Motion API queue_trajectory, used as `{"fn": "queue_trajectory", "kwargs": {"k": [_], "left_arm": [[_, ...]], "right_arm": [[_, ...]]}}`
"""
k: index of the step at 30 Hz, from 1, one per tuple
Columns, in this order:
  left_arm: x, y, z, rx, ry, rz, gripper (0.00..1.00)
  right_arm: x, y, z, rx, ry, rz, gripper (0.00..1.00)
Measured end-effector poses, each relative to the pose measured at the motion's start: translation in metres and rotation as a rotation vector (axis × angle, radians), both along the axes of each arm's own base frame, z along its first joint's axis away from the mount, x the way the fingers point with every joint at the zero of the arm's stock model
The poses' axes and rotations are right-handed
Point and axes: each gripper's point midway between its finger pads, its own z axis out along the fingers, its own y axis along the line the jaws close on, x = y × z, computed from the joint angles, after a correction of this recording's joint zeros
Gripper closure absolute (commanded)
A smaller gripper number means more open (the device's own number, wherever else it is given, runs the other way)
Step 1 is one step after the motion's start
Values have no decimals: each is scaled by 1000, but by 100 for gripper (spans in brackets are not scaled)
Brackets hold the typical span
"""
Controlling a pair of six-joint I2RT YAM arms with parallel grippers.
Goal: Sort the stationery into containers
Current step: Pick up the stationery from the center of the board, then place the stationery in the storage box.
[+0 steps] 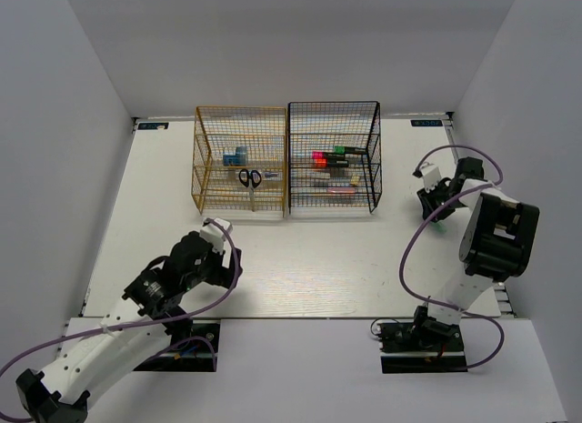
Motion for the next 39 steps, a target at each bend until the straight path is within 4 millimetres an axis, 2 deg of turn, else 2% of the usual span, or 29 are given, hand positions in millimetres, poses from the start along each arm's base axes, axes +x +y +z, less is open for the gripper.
{"fn": "queue_trajectory", "kwargs": {"k": [1,3,10,14,16,17,22,24,27,29,31,33,36,39], "left_arm": [[0,0,1,-3,-5,1,0],[0,1,3,-7,-12,2,0],[-1,2,4,-10,-15,3,0],[-2,2,3,-7,-12,3,0],[-2,2,3,-8,-13,3,0],[-2,2,4,-10,-15,3,0],[-2,2,7,-21,-28,2,0],[-2,2,7,-23,-32,2,0],[-2,2,8,-25,-32,1,0],[-2,1,8,-26,-30,-2,0],[-3,1,8,-28,-31,-6,0],[-3,0,8,-30,-30,-12,0],[-3,-1,8,-34,-29,-19,0],[-1,-3,10,-43,-37,-23,0]], "right_arm": [[1,-1,1,-9,-17,3,90],[-1,0,-2,-20,-34,16,100],[-3,2,5,-28,-38,38,100],[-38,27,12,84,103,94,100],[-56,49,34,184,155,182,100],[-59,61,53,230,146,247,100],[-47,116,160,362,-96,496,100],[-51,138,197,413,-176,543,100],[-64,170,233,493,-256,575,100],[-68,195,250,537,-304,624,100],[-70,214,255,574,-321,691,100],[-70,233,251,608,-315,764,100],[-58,253,229,613,-279,829,100],[-37,264,205,529,-285,851,100]]}}
